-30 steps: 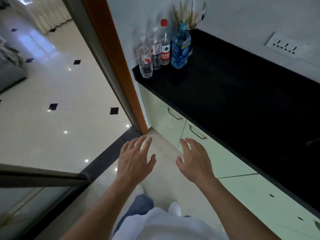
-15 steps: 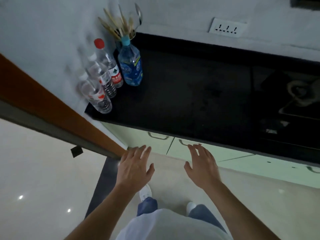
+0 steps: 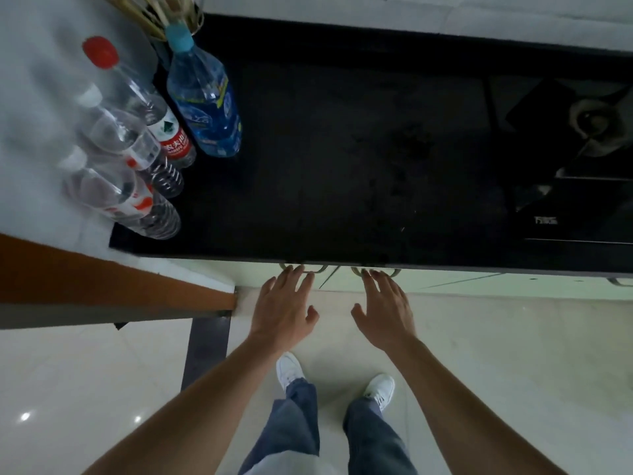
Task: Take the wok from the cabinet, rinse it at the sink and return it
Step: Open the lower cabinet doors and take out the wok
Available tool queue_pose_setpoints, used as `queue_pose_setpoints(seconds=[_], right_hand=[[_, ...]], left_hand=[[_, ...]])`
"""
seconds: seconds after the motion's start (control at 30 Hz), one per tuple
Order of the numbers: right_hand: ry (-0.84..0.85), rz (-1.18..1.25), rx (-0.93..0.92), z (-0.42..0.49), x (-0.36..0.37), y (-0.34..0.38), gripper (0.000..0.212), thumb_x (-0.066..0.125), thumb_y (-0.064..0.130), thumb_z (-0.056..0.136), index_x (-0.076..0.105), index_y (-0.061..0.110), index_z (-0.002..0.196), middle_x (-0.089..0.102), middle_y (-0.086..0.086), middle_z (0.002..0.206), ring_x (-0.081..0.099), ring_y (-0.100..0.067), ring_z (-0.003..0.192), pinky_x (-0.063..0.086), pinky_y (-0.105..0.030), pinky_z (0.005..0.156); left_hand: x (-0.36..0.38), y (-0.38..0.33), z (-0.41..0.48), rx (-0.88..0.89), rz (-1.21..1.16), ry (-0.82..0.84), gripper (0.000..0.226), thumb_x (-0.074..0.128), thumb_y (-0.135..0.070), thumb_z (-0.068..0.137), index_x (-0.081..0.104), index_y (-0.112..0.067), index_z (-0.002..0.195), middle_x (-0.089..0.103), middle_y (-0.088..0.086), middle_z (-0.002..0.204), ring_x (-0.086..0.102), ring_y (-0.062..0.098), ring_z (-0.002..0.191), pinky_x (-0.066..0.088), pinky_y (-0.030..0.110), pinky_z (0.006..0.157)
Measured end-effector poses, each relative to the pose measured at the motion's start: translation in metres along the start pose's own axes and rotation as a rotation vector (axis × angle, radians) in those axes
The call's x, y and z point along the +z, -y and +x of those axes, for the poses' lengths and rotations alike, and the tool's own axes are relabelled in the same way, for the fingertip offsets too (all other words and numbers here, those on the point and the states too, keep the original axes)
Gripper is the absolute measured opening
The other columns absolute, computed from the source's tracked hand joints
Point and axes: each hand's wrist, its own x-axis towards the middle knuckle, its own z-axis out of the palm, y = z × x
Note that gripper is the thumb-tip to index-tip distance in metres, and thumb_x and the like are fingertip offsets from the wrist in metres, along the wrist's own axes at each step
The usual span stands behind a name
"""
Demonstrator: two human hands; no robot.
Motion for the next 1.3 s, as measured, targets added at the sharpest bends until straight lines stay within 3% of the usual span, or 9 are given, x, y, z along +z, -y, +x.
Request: queue_pose_setpoints(seconds=[0.2,0.53,0.77,1.0,1.07,1.17,1.3], right_hand=[[-0.006,-0.004,0.050,0.024,0.030,-0.007,0.072,0.058,0.034,0.094,0.025,0.014,0.154,0.030,-0.008,0.162,0.024,-0.026,0.151,0.020,-0.041,0.123],[-0.028,0.097,0.094,-0.003,0.058,-0.016,0.067,0.063,0.023,0.086,0.038,0.013,0.148,0.039,-0.008,0.153,0.035,-0.026,0.143,0.040,-0.043,0.113],[0.023,0.066,0.064,-0.042,0.061,-0.038,0.066,0.061,0.034,0.088,0.037,0.020,0.148,0.035,0.003,0.154,0.039,-0.019,0.140,0.051,-0.040,0.099],[0.024,0.033,-0.005,-0.106,0.071,-0.072,0.058,0.063,0.038,0.088,0.047,0.019,0.140,0.042,0.001,0.149,0.044,-0.022,0.137,0.050,-0.041,0.101],[0.017,0.036,-0.027,-0.124,0.075,-0.085,0.056,0.063,0.039,0.089,0.049,0.018,0.138,0.041,-0.002,0.152,0.041,-0.023,0.141,0.043,-0.041,0.109],[0.011,0.002,-0.085,-0.145,0.079,-0.110,0.056,0.056,0.048,0.092,0.049,0.016,0.137,0.041,-0.004,0.154,0.032,-0.024,0.147,0.031,-0.043,0.119],[0.007,-0.018,-0.057,-0.177,0.083,-0.144,0.066,0.037,0.066,0.091,0.053,0.017,0.133,0.044,-0.003,0.152,0.032,-0.022,0.147,0.031,-0.046,0.119]], left_hand=[[0.029,0.007,0.024,-0.004,-0.014,0.008,0.077,0.049,-0.046,0.091,0.019,-0.016,0.156,0.027,0.005,0.162,0.028,0.022,0.147,0.029,0.041,0.116],[0.052,0.011,0.003,0.007,0.001,0.047,0.081,0.051,-0.034,0.092,0.007,-0.016,0.157,0.013,0.003,0.165,0.009,0.020,0.153,0.027,0.040,0.117],[0.062,0.003,-0.047,-0.020,0.064,0.068,0.079,0.056,-0.032,0.091,0.012,-0.013,0.155,0.016,0.006,0.164,0.010,0.021,0.152,0.030,0.041,0.116],[0.080,-0.005,-0.107,-0.098,0.074,0.046,0.085,0.059,-0.034,0.092,0.009,-0.009,0.155,0.011,0.010,0.165,0.007,0.024,0.153,0.017,0.041,0.122],[0.089,-0.001,-0.127,-0.131,0.062,0.035,0.089,0.063,-0.035,0.088,0.011,-0.010,0.155,0.013,0.009,0.165,0.010,0.024,0.153,0.020,0.043,0.122],[0.101,0.010,-0.162,-0.206,0.052,0.017,0.089,0.062,-0.039,0.085,0.013,-0.013,0.154,0.017,0.006,0.164,0.014,0.022,0.152,0.024,0.046,0.121],[0.105,0.029,-0.207,-0.310,-0.028,0.075,0.085,0.051,-0.045,0.089,0.007,-0.018,0.157,0.007,0.002,0.167,0.006,0.021,0.153,0.013,0.049,0.122]])
